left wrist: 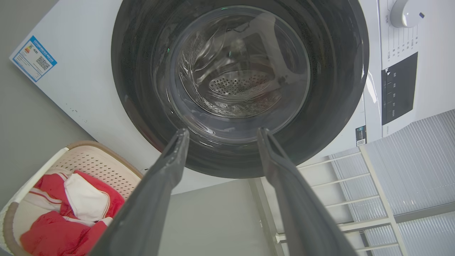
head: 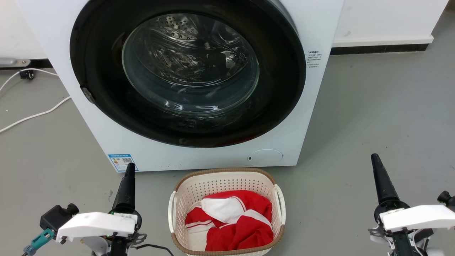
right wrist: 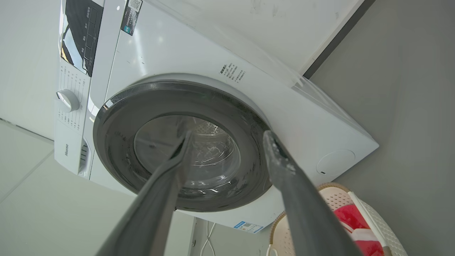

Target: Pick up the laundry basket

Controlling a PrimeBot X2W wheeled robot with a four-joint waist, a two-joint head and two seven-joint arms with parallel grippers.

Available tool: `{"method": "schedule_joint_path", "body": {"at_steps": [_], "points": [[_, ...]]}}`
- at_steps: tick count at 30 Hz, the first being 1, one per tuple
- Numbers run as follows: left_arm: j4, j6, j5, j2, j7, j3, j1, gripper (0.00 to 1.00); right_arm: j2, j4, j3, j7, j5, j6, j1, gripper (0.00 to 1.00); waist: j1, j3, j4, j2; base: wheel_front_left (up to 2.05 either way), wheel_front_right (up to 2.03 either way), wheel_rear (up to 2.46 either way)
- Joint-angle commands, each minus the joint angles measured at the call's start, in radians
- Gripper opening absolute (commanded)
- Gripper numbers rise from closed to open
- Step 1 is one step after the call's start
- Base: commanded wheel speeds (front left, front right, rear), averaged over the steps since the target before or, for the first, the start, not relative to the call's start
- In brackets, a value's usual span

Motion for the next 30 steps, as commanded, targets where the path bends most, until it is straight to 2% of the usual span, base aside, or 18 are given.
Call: {"method": "schedule_joint_path", "body": {"at_steps": [1, 8, 30], "points": [[-0.028, 0.009, 0.052, 0.004, -0.015, -0.009, -0.003, 1.0, -0.003, -0.031, 0.009, -0.014, -0.065, 0.0, 0.003, 1.0, 0.0, 0.0, 0.001, 0.0, 0.0, 0.0, 0.0], [-0.05, 0.029, 0.169, 0.004, -0.041, -0.029, 0.006, 1.0, -0.004, -0.05, 0.029, -0.041, -0.209, 0.0, 0.017, 1.0, 0.0, -0.001, 0.001, 0.0, 0.0, 0.0, 0.0], [-0.097, 0.06, 0.466, 0.005, -0.113, -0.069, 0.035, 1.0, -0.005, -0.106, 0.057, -0.112, -0.521, 0.0, 0.046, 1.0, 0.0, 0.0, 0.003, 0.0, 0.0, 0.0, 0.0]]}}
